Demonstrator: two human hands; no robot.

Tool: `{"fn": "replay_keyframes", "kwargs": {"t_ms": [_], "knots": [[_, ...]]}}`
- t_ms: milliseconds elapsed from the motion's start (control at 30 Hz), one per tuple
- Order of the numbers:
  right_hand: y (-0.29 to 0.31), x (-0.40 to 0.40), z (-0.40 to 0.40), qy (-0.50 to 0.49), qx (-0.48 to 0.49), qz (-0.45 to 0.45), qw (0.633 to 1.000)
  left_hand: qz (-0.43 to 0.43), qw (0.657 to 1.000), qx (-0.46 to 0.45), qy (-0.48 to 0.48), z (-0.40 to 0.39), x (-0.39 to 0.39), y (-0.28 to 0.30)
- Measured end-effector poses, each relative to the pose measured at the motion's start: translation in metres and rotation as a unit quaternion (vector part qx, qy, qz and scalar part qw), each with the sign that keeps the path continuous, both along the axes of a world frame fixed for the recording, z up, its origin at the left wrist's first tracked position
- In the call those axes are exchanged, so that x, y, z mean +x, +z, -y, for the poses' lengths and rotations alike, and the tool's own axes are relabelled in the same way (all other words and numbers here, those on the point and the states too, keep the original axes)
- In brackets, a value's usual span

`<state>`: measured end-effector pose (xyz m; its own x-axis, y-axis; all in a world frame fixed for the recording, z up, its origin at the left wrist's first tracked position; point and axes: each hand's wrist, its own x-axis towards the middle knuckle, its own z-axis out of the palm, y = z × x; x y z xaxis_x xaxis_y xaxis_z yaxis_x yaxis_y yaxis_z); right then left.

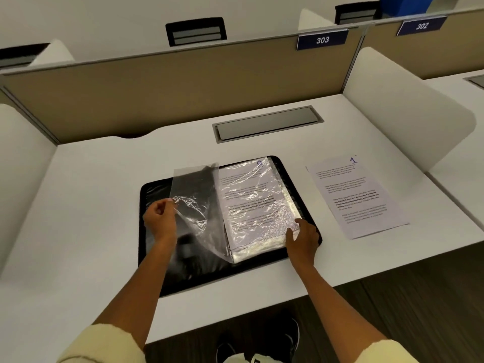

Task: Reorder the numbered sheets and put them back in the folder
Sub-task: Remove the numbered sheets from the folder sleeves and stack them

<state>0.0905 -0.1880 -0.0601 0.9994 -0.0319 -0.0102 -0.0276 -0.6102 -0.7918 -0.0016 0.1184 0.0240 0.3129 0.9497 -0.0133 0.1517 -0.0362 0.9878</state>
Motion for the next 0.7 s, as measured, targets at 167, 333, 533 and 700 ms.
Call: {"fn": "replay_keyframes", "kwargs": {"t_ms": [167, 333, 533, 700], "knots": [[0.01, 0.001, 0.002, -0.022, 0.004, -0.012, 1.0, -0.095, 0.994, 0.024, -0.04, -0.034, -0.036, -0.017], [0.03, 0.001, 0.003, -0.043, 0.023, -0.037, 0.998, -0.204, 0.978, 0.035, -0.038, -0.051, -0.063, -0.029], [0.042, -0.009, 0.005, -0.055, 0.018, -0.028, 0.998, -0.291, 0.954, 0.052, -0.038, -0.044, -0.071, -0.032], [0.043, -0.013, 0.003, -0.062, -0.007, 0.002, 0.998, -0.302, 0.923, 0.194, -0.142, -0.021, -0.055, -0.044]]}}
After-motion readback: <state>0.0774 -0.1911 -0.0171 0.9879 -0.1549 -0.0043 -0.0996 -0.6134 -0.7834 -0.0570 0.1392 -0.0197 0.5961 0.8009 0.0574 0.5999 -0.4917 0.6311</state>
